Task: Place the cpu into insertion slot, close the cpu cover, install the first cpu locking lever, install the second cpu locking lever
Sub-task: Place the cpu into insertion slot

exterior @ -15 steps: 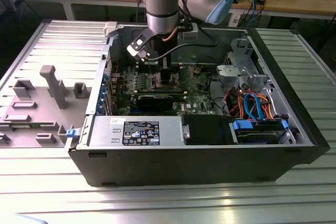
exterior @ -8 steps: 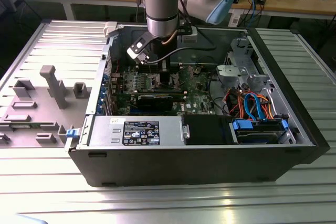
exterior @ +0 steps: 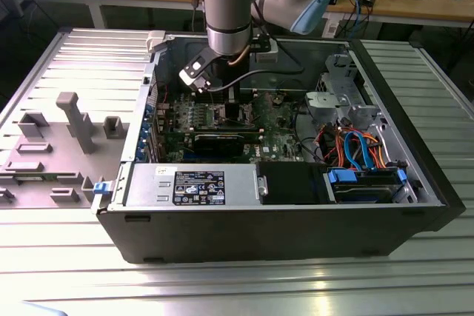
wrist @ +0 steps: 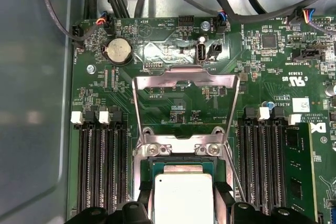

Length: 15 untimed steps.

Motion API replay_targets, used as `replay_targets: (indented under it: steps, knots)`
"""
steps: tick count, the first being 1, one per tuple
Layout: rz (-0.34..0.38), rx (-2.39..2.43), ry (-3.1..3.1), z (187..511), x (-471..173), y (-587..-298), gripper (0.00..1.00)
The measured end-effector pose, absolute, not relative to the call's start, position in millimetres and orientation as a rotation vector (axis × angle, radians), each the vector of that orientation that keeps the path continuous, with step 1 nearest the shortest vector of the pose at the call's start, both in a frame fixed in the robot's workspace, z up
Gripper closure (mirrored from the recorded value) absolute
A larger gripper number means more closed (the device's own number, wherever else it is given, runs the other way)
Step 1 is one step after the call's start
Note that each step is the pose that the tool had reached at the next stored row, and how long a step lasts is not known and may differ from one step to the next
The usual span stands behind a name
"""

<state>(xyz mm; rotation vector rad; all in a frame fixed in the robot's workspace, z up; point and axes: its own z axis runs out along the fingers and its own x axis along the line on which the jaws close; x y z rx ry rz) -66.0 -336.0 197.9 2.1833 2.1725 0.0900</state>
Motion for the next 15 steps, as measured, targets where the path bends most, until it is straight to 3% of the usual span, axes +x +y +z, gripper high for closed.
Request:
replay_targets:
  steps: [15]
  knots:
    - [0.089,2.178,2.177,196.9,-65.2,-335.6,0.45]
